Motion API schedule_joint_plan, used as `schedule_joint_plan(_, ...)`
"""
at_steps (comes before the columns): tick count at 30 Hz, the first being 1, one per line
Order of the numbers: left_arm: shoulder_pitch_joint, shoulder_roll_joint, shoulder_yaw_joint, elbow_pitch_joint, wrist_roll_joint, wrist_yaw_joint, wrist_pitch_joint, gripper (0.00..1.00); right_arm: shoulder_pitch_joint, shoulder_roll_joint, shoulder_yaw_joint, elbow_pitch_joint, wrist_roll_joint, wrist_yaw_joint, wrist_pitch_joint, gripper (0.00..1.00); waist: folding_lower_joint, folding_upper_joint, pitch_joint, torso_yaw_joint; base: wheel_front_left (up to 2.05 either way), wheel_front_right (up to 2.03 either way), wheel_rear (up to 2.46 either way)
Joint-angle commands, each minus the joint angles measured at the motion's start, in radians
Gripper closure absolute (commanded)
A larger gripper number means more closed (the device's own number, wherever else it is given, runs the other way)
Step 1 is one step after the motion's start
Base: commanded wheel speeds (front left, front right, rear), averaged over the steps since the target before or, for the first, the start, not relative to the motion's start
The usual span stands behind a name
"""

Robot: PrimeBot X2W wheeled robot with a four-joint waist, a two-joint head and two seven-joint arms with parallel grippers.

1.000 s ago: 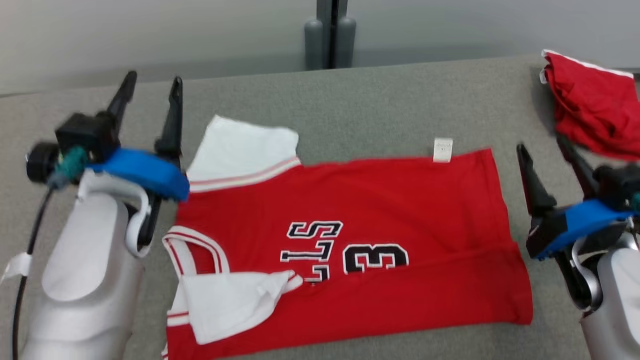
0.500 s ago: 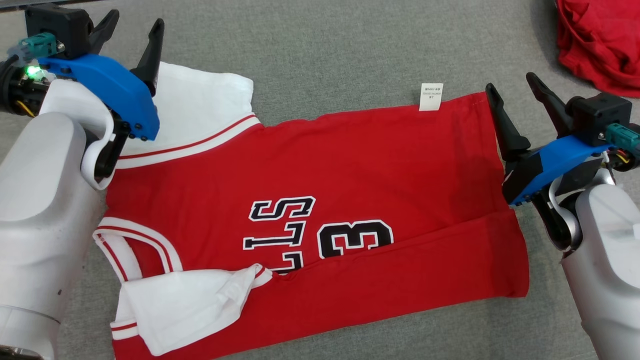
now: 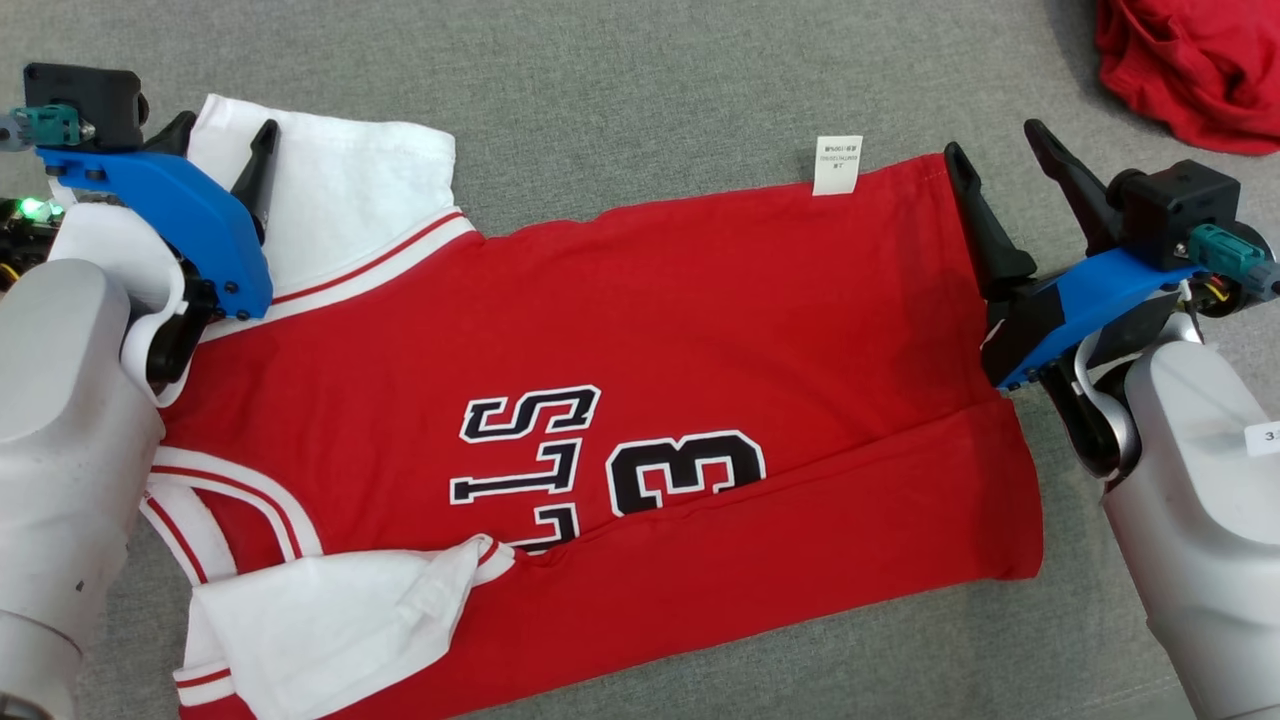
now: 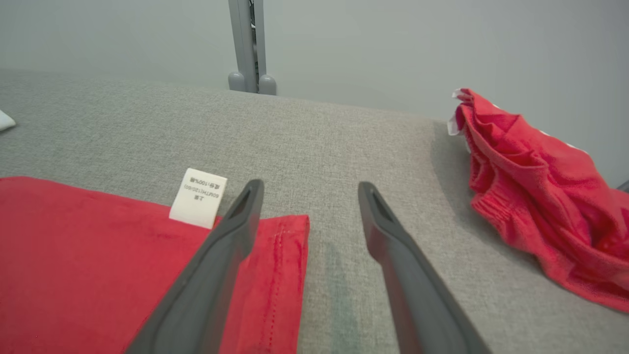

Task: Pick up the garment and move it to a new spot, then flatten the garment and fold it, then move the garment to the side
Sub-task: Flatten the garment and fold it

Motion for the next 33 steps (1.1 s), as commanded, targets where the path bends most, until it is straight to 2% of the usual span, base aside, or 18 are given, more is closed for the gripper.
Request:
schedule_joint_plan(1, 0.000, 0.002, -0.013, 0.018, -0.011, 0.000, 0.010, 0.00, -0.015, -0.005, 0.005, 0.007, 0.007, 0.000, -0.007, 0.00, 0.0000, -0.0002, 0.002, 0.000, 0.00, 0.00, 0.00)
schedule_joint_plan(7, 0.001, -0.021, -0.044, 0.034, -0.087, 0.000, 0.026, 0.02, -0.029, -0.013, 0.023, 0.031, 0.022, 0.000, -0.003, 0.00, 0.0000, -0.0002, 0.007, 0.004, 0.00, 0.00, 0.00)
schedule_joint_plan(8, -0.001, -0.019, -0.056, 0.033, -0.088, 0.000, 0.025, 0.52, -0.030, -0.013, 0.026, 0.035, 0.027, 0.000, 0.000, 0.00, 0.0000, -0.0002, 0.007, 0.006, 0.00, 0.00, 0.00)
schedule_joint_plan(9, -0.003, -0.018, -0.062, 0.033, -0.093, 0.000, 0.016, 0.94, -0.032, -0.014, 0.031, 0.039, 0.031, 0.000, 0.005, 0.00, 0.0000, -0.0002, 0.007, 0.007, 0.00, 0.00, 0.00)
schedule_joint_plan(10, -0.006, -0.019, -0.067, 0.032, -0.101, 0.000, 0.004, 1.00, -0.034, -0.016, 0.037, 0.042, 0.036, 0.000, 0.009, 0.00, 0.0000, -0.0002, 0.006, 0.009, 0.00, 0.00, 0.00)
schedule_joint_plan(21, -0.040, -0.023, -0.146, 0.008, -0.136, 0.000, -0.084, 1.00, -0.054, -0.050, 0.083, 0.086, 0.088, 0.000, 0.081, 0.00, 0.0000, -0.0002, -0.009, 0.042, 0.00, 0.00, 0.00)
schedule_joint_plan(31, -0.071, -0.036, -0.220, -0.008, -0.169, 0.000, -0.124, 1.00, -0.093, -0.048, 0.110, 0.180, 0.144, 0.000, 0.152, 0.00, 0.0000, -0.0002, 0.002, 0.073, 0.00, 0.00, 0.00)
schedule_joint_plan(32, -0.076, -0.037, -0.227, -0.009, -0.172, 0.000, -0.129, 1.00, -0.098, -0.050, 0.115, 0.189, 0.148, 0.000, 0.151, 0.18, 0.0000, -0.0002, 0.002, 0.076, 0.00, 0.00, 0.00)
schedule_joint_plan(33, -0.080, -0.037, -0.233, -0.011, -0.177, 0.000, -0.134, 1.00, -0.103, -0.052, 0.118, 0.198, 0.153, 0.000, 0.146, 0.81, 0.0000, -0.0002, 0.002, 0.080, 0.00, 0.00, 0.00)
